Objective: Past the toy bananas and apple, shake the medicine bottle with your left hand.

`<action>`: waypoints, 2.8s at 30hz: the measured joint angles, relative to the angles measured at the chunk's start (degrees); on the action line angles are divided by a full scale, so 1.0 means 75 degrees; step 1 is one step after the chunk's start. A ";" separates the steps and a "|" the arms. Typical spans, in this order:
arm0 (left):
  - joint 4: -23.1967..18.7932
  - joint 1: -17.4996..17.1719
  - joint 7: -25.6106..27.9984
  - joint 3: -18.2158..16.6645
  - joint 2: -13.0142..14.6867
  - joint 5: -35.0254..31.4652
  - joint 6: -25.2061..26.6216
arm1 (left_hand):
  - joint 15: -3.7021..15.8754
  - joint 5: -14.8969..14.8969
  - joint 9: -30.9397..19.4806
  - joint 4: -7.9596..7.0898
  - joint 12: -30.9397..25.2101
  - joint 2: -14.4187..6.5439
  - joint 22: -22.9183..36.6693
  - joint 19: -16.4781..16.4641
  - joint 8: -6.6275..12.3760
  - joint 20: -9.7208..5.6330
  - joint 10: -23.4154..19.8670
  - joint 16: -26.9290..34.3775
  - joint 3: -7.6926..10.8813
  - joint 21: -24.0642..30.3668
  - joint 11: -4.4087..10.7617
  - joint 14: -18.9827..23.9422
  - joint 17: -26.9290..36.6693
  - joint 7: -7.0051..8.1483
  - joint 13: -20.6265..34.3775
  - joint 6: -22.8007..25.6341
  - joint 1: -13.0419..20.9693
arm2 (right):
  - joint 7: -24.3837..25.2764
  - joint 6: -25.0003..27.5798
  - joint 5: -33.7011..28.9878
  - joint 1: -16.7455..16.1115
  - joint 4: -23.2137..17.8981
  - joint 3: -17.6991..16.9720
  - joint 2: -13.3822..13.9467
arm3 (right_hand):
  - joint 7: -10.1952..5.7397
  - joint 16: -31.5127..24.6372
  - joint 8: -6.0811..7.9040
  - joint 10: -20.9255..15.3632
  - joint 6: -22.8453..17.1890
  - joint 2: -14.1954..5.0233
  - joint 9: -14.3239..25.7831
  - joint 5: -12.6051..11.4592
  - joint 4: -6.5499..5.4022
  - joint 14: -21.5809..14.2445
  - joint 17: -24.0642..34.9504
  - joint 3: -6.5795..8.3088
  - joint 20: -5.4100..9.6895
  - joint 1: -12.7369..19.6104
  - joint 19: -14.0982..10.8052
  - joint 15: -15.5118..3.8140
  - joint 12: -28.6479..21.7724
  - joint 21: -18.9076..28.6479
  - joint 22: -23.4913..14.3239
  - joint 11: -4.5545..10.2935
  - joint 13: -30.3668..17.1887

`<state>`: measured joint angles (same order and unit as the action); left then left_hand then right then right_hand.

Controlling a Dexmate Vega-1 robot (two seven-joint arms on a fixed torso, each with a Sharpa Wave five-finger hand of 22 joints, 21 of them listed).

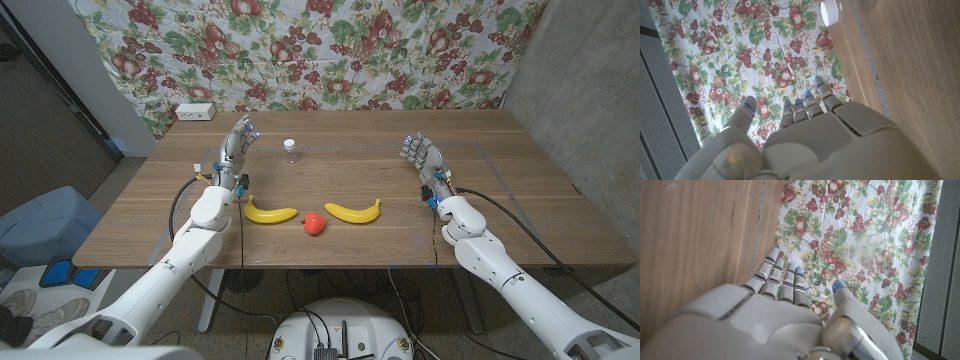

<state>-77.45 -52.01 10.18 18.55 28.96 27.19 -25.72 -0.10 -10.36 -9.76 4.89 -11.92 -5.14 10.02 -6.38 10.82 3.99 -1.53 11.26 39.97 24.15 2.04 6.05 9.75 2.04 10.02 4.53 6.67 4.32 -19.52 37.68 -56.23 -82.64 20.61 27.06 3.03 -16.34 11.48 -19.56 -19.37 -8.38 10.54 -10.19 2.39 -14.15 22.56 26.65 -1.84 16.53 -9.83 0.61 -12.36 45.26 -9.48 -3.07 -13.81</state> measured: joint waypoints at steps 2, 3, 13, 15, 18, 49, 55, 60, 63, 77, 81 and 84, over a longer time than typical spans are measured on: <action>0.0007 0.0037 0.0042 0.0022 0.0047 -0.0093 0.0047 | -0.0018 0.0000 0.0000 0.0016 0.0000 0.0000 0.0000 0.0000 0.0000 0.0000 -0.0008 0.0000 -0.0016 0.0000 0.0009 0.0018 0.0000 -0.0026 0.0037 0.0027 0.0000 | 0.0015 0.0009 -0.0012 -0.0007 -0.0018 0.0009 0.0001 | -0.0010 0.0000 0.0000 0.0000 -0.0010 0.0000 0.0000 0.0000 0.0000 0.0000 0.0000 0.0000 0.0000 0.0000 0.0000 0.0000 0.0000 -0.0053 0.0000 0.0000 0.0000; 0.0009 0.0044 0.0050 0.0026 0.0053 -0.0115 0.0059 | -0.0040 0.0000 0.0000 0.0016 0.0000 0.0000 0.0000 0.0000 0.0000 0.0000 -0.0030 0.0000 -0.0016 0.0000 0.0030 0.0040 0.0000 -0.0026 0.0038 0.0027 0.0000 | 0.0017 0.0010 -0.0014 -0.0008 -0.0022 0.0010 0.0001 | -0.0010 0.0000 0.0000 -0.0016 -0.0010 0.0000 0.0000 0.0000 0.0000 0.0000 0.0000 0.0000 0.0000 0.0000 0.0000 0.0000 0.0000 -0.0059 0.0000 -0.0016 0.0000; 0.0085 0.0221 0.0178 0.0114 0.0186 -0.0450 0.0229 | 0.0001 0.0000 0.0001 0.0124 0.0000 -0.0009 0.0036 -0.0041 0.0000 0.0041 -0.0082 0.0000 0.0000 -0.0028 0.0000 0.0082 -0.0001 -0.0054 0.0038 0.0054 0.0069 | 0.0030 0.0026 -0.0059 0.0006 -0.0033 0.0043 -0.0003 | -0.0010 -0.0060 0.0000 -0.0069 -0.0010 0.0001 -0.0001 0.0000 0.0094 -0.0006 0.0024 0.0032 -0.0028 0.0001 -0.0027 0.0007 -0.0059 -0.0059 0.0001 -0.0070 -0.0001; 0.0089 0.0263 0.0211 0.0140 0.0218 -0.0521 0.0270 | 0.0001 0.0000 0.0001 0.0142 0.0000 -0.0009 0.0036 -0.0041 0.0000 0.0041 -0.0082 0.0000 -0.0017 -0.0028 0.0000 0.0082 -0.0001 -0.0054 0.0037 0.0054 0.0069 | 0.0030 0.0026 -0.0065 0.0013 -0.0034 0.0045 -0.0005 | -0.0010 -0.0060 0.0000 -0.0082 -0.0010 0.0031 -0.0001 -0.0029 0.0094 -0.0042 0.0024 0.0032 -0.0027 0.0031 -0.0027 0.0043 -0.0059 -0.0102 0.0001 -0.0082 -0.0001; 0.0089 0.0315 0.0257 0.0177 0.0261 -0.0639 0.0341 | 0.0001 0.0000 0.0001 0.0167 0.0000 -0.0009 0.0036 -0.0041 0.0000 0.0041 -0.0082 0.0000 0.0007 -0.0028 0.0000 0.0082 -0.0001 -0.0055 0.0037 0.0054 0.0069 | 0.0030 0.0026 -0.0069 0.0017 -0.0032 0.0047 -0.0007 | -0.0010 -0.0060 0.0000 -0.0081 -0.0009 0.0051 -0.0001 -0.0030 0.0125 -0.0041 0.0023 0.0000 -0.0027 0.0051 -0.0027 0.0043 -0.0059 -0.0102 0.0002 -0.0082 -0.0001; -0.0046 0.0738 0.0437 0.0527 0.0697 -0.1488 0.0859 | 0.0001 0.0029 -0.0036 0.0375 0.0000 -0.0050 0.0034 -0.0041 0.0000 0.0041 -0.0122 0.0000 -0.0016 -0.0115 0.0041 0.0163 -0.0003 -0.0055 0.0036 0.0134 0.0171 | 0.0028 -0.0013 -0.0085 -0.0158 -0.0257 0.0039 0.0073 | 0.0016 -0.0120 0.0000 -0.0164 -0.0092 -0.0031 0.0035 -0.0030 0.0241 -0.0068 0.0077 -0.0010 -0.0082 0.0131 -0.0081 0.0015 -0.0059 -0.0243 0.0004 -0.0081 -0.0003; 0.0032 0.0853 0.0383 0.0597 0.0766 -0.1692 0.0908 | 0.0001 0.0029 -0.0036 0.0407 0.0000 -0.0090 0.0033 -0.0041 0.0000 0.0041 -0.0122 0.0000 -0.0048 -0.0115 0.0041 0.0163 -0.0003 -0.0055 0.0036 0.0134 0.0211 | 0.0078 -0.0012 -0.0127 -0.0239 -0.0400 0.0062 0.0095 | 0.0046 -0.0177 0.0000 -0.0164 -0.0122 -0.0031 0.0035 -0.0030 0.0314 -0.0068 0.0096 0.0000 -0.0082 0.0131 -0.0081 0.0015 -0.0059 -0.0273 0.0004 -0.0081 0.0019; 0.0084 0.0937 0.0335 0.0654 0.0819 -0.1787 0.0937 | 0.0001 0.0049 -0.0035 0.0407 0.0000 -0.0090 0.0033 -0.0040 0.0000 0.0041 -0.0122 0.0000 -0.0048 -0.0115 0.0041 0.0163 -0.0003 -0.0055 0.0036 0.0134 0.0211 | 0.0125 -0.0009 -0.0156 -0.0280 -0.0459 0.0068 0.0102 | 0.0030 -0.0177 0.0000 -0.0164 -0.0161 -0.0031 0.0035 -0.0029 0.0314 -0.0068 0.0096 0.0000 -0.0082 0.0131 -0.0081 0.0015 -0.0059 -0.0301 0.0004 -0.0081 0.0035; 0.0112 0.0991 0.0306 0.0690 0.0850 -0.1860 0.0953 | 0.0029 0.0083 -0.0035 0.0462 0.0000 -0.0090 0.0033 -0.0040 0.0000 0.0041 -0.0144 0.0000 -0.0040 -0.0143 0.0062 0.0191 -0.0003 -0.0055 0.0036 0.0134 0.0211 | 0.0156 -0.0008 -0.0178 -0.0309 -0.0503 0.0069 0.0105 | 0.0030 -0.0177 0.0000 -0.0164 -0.0160 -0.0031 0.0034 -0.0029 0.0314 -0.0068 0.0095 0.0000 -0.0082 0.0131 -0.0081 0.0015 -0.0059 -0.0301 0.0004 -0.0081 0.0035; 0.0202 0.1233 0.0187 0.0863 0.0974 -0.2187 0.1061 | 0.0028 0.0083 -0.0034 0.0501 0.0000 -0.0091 0.0033 -0.0040 0.0000 0.0040 -0.0163 -0.0052 -0.0079 -0.0171 0.0082 0.0191 -0.0003 -0.0055 0.0035 0.0134 0.0272 | 0.0310 -0.0008 -0.0277 -0.0458 -0.0714 0.0074 0.0136 | 0.0030 -0.0177 0.0000 -0.0191 -0.0160 -0.0031 0.0034 -0.0029 0.0368 -0.0067 0.0095 -0.0011 -0.0082 0.0131 -0.0080 0.0015 -0.0059 -0.0360 0.0004 -0.0109 0.0034; 0.0222 0.1296 0.0150 0.0909 0.1001 -0.2247 0.1092 | 0.0028 0.0083 -0.0034 0.0501 0.0000 -0.0091 0.0033 -0.0040 0.0000 0.0041 -0.0163 -0.0052 -0.0079 -0.0171 0.0082 0.0190 -0.0003 -0.0096 0.0035 0.0175 0.0272 | 0.0346 -0.0008 -0.0300 -0.0493 -0.0755 0.0073 0.0142 | 0.0030 -0.0177 0.0000 -0.0191 -0.0160 -0.0031 0.0034 -0.0029 0.0368 -0.0067 0.0095 -0.0011 -0.0082 0.0131 -0.0081 0.0015 -0.0059 -0.0360 0.0004 -0.0109 0.0034; 0.0229 0.1331 0.0136 0.0929 0.1015 -0.2290 0.1116 | 0.0029 0.0083 -0.0034 0.0513 0.0000 -0.0091 0.0033 -0.0040 0.0000 0.0041 -0.0163 -0.0052 -0.0091 -0.0171 0.0082 0.0190 -0.0004 -0.0097 0.0035 0.0176 0.0271 | 0.0366 -0.0009 -0.0311 -0.0518 -0.0775 0.0071 0.0146 | 0.0030 -0.0177 0.0000 -0.0191 -0.0160 -0.0031 0.0033 -0.0029 0.0367 -0.0067 0.0095 -0.0011 -0.0110 0.0131 -0.0109 0.0015 -0.0059 -0.0360 0.0005 -0.0109 0.0034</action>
<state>-75.73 -42.04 11.20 25.53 36.57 10.02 -17.34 0.11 -9.74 -10.01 8.74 -11.92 -5.82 10.26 -6.69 10.82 4.29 -2.76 10.87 39.28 22.86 2.65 7.48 9.73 1.32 10.28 5.85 8.71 7.06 -19.59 35.35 -60.11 -88.45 21.14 28.16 3.26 -17.67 11.48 -20.99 -20.57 -8.61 10.79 -10.41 5.15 -14.65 23.27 26.57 -2.67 17.51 -10.64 0.72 -12.80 42.56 -9.45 -3.89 -13.56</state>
